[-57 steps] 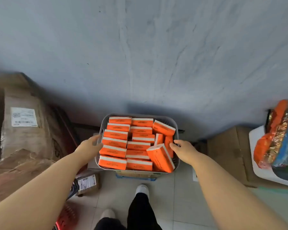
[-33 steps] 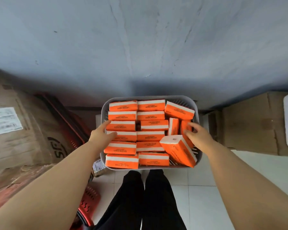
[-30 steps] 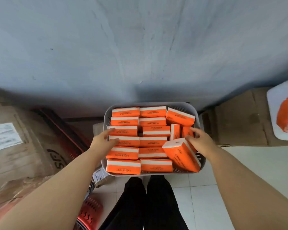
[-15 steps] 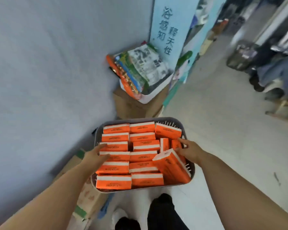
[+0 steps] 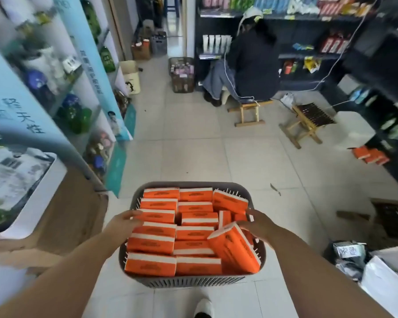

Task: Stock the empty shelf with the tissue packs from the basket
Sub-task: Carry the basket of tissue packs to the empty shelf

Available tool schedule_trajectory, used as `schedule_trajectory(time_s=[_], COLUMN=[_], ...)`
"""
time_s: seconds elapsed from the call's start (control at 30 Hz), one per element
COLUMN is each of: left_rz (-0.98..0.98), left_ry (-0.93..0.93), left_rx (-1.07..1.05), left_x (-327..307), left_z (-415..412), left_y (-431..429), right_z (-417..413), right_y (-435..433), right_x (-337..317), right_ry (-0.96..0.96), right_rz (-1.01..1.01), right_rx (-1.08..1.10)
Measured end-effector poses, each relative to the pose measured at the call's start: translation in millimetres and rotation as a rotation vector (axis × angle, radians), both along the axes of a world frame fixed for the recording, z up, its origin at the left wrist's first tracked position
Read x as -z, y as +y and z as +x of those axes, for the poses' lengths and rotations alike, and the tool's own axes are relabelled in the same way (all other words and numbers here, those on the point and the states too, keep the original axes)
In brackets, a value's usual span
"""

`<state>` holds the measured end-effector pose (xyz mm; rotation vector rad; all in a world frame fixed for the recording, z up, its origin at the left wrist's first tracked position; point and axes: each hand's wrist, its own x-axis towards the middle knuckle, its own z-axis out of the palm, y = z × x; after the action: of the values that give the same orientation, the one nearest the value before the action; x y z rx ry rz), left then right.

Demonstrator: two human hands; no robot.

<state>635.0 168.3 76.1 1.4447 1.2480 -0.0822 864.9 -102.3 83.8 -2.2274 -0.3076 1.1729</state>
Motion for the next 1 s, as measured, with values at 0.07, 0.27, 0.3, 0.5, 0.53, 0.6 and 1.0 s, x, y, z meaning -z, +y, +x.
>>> schedule_trajectory(time_s=[0.07,0.27,0.3,0.5,0.53,0.6,1.0], left_rz=[-0.002,0.008,0.004,-0.016,-0.016,-0.011,-0.140], left_ry=[0.007,-0.034,-0.049,-0.128,-0.134,-0.152,-0.275], left_rx=[0.076,0.280,0.315,0.526,0.560,0.620,0.684], left_x=[-1,1,3,7,6,-1,-10], left_z=[56,202,230,407,440,498,820], left_y=[-9,-19,-17,2,5,6,-76], right_z=[40,138,155,255,273,301,490], right_y=[-22,-64,-69,-79,-80,-81,-139], right_x=[-3,8,12,24,22,16,10], right_ry=[0.003,-0.009,-0.011,-0.039,-0.056,-0.065,-0.114], right_rz=[-0.018,-0.048,-0.049,-0.002,0.001,0.004,0.185], right_rx=[0.076,0.369,0.437,0.719,0.769,0.858,1.356])
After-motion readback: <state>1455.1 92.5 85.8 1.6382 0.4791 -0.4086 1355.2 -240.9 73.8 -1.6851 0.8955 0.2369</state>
